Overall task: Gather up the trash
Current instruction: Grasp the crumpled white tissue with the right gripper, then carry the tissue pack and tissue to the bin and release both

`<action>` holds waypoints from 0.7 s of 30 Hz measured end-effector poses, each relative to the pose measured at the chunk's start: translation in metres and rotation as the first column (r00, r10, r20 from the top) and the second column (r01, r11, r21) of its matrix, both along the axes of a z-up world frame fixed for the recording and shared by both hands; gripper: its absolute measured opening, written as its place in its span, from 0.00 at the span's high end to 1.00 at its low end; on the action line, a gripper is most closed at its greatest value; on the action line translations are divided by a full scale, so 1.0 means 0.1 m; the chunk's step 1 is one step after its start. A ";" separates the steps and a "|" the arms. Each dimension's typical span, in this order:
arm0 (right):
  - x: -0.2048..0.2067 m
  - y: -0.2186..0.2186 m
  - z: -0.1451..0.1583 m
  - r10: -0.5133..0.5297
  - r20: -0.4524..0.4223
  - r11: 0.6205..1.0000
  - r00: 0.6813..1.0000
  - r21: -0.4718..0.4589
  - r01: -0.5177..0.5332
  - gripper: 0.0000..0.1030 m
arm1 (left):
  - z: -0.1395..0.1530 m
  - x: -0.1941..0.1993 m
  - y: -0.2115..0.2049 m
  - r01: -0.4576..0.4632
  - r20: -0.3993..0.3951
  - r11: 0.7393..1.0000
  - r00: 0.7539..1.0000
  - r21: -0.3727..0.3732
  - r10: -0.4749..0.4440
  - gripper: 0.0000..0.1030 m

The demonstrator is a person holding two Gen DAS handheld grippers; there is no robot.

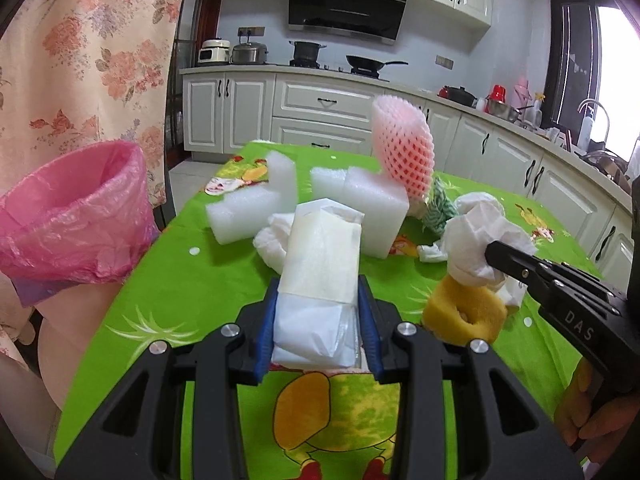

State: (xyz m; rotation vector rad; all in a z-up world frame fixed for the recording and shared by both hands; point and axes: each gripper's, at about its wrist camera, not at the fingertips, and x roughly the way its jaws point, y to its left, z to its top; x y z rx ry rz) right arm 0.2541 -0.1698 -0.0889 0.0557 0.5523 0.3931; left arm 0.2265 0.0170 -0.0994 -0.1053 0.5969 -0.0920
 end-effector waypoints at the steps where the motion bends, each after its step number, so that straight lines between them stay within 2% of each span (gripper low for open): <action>1: -0.01 0.02 0.04 0.008 0.010 1.000 1.000 0.003 -0.008 0.95 | 0.04 -0.02 0.02 -0.004 0.010 1.000 1.000 0.000 0.004 0.66; 9: 0.00 0.31 0.25 0.077 0.044 0.997 0.996 0.004 -0.077 0.95 | 0.28 -0.14 0.21 -0.042 0.062 0.999 0.997 0.020 0.041 0.66; 16: 0.06 0.68 0.40 0.149 0.057 0.989 0.987 -0.005 -0.149 0.95 | 0.47 -0.18 0.57 -0.090 0.066 0.996 0.994 0.003 0.089 0.66; 21: 0.11 1.01 0.54 0.220 0.083 0.975 0.972 -0.006 -0.221 0.95 | 0.66 -0.24 0.82 -0.123 0.099 0.992 0.987 0.003 0.122 0.65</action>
